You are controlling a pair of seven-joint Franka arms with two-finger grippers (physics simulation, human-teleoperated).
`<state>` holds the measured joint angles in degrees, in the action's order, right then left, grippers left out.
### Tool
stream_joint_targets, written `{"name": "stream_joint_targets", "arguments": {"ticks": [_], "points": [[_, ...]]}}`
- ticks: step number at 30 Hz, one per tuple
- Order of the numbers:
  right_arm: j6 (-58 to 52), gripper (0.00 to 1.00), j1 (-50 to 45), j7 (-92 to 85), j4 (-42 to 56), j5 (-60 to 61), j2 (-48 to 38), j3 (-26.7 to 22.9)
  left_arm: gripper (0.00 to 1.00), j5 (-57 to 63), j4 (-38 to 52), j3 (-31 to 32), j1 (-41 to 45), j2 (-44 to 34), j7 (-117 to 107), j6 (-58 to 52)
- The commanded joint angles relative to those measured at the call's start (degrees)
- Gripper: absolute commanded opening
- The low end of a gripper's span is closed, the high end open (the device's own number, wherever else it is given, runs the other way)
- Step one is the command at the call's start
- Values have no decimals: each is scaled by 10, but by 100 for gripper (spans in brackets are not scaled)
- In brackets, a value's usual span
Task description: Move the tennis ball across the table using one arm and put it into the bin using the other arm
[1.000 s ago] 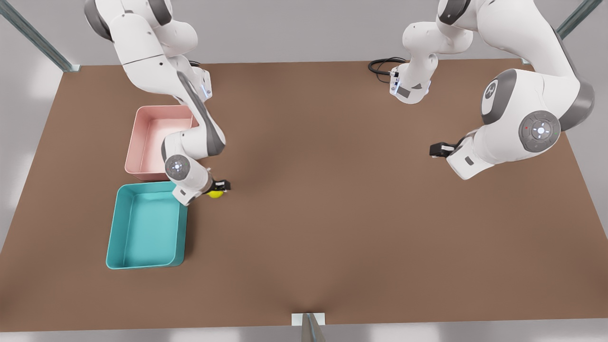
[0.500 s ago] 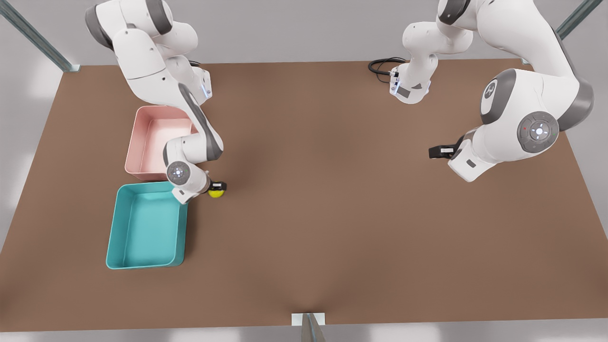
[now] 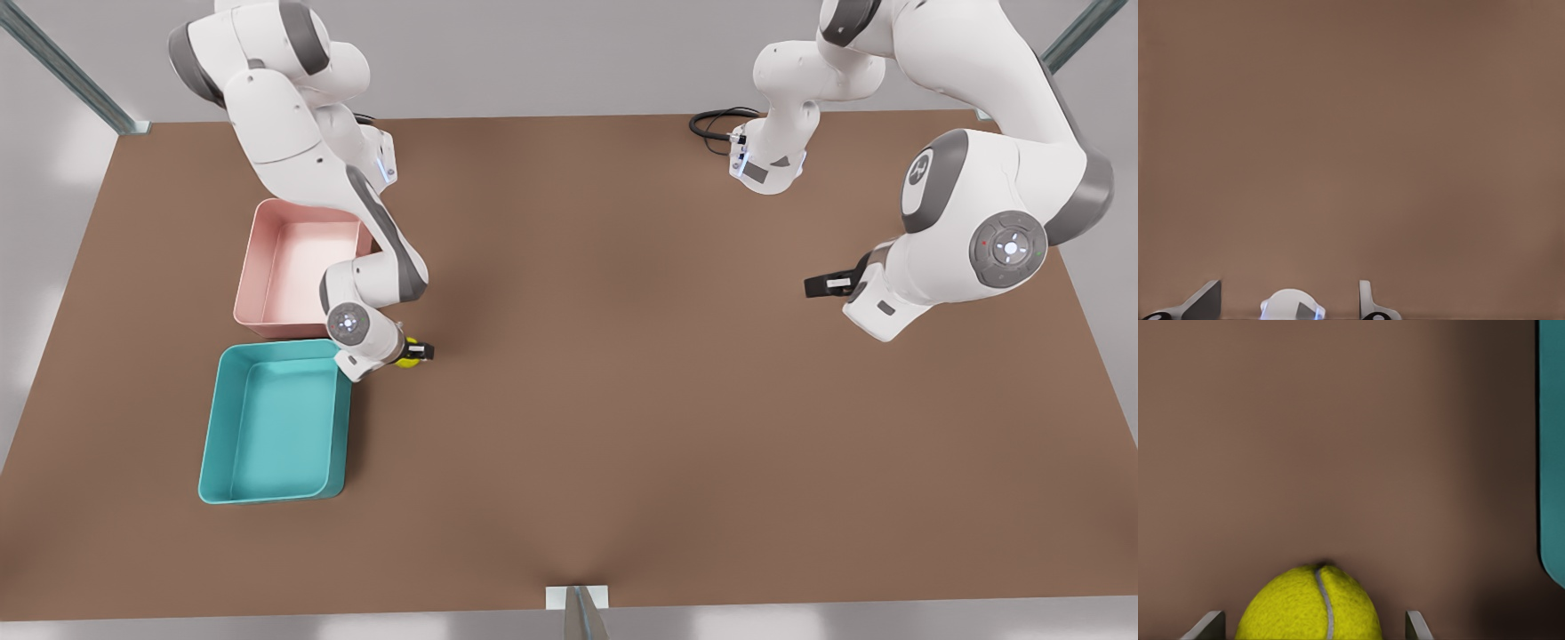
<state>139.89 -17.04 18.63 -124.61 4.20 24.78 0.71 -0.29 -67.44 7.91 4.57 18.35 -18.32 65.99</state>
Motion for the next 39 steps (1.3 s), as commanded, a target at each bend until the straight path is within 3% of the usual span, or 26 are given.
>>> {"name": "stream_joint_targets", "arguments": {"ticks": [1, 12, 13, 16, 20, 26, 29, 33, 37, 39], "points": [[4, 100, 0, 16, -2, 1, 3, 1, 100, 0, 0, 0, 0, -1, -30, -12], [6, 98, -6, 16, -2, 1, 13, 1, 100, 2, 2, 0, 1, -1, -40, -20], [6, 95, -6, 16, -2, 1, 14, 1, 100, 2, 2, 2, 1, -1, -41, -21], [5, 72, -10, 16, -1, 1, 16, 1, 100, 2, 2, 1, 2, -1, -41, -19], [-2, 69, -8, 12, 14, 0, 13, 1, 100, 2, 2, 6, 1, -1, -44, -19], [-15, 69, -3, -18, 75, 0, -25, 1, 100, 1, 2, 6, 1, -1, -44, -19], [-54, 69, 55, -154, 162, -9, -16, -4, 100, 0, 2, 7, 2, -1, -44, -20], [-69, 69, 152, -306, 178, -28, -13, -8, 100, 1, 2, 7, 2, -1, -44, -20], [-72, 69, 167, -334, 211, -64, 35, -41, 100, 1, 2, 7, 2, 0, -44, -20], [-72, 100, 173, -331, 211, -63, 40, -43, 100, 1, 2, 7, 2, 0, -44, -19]]}}
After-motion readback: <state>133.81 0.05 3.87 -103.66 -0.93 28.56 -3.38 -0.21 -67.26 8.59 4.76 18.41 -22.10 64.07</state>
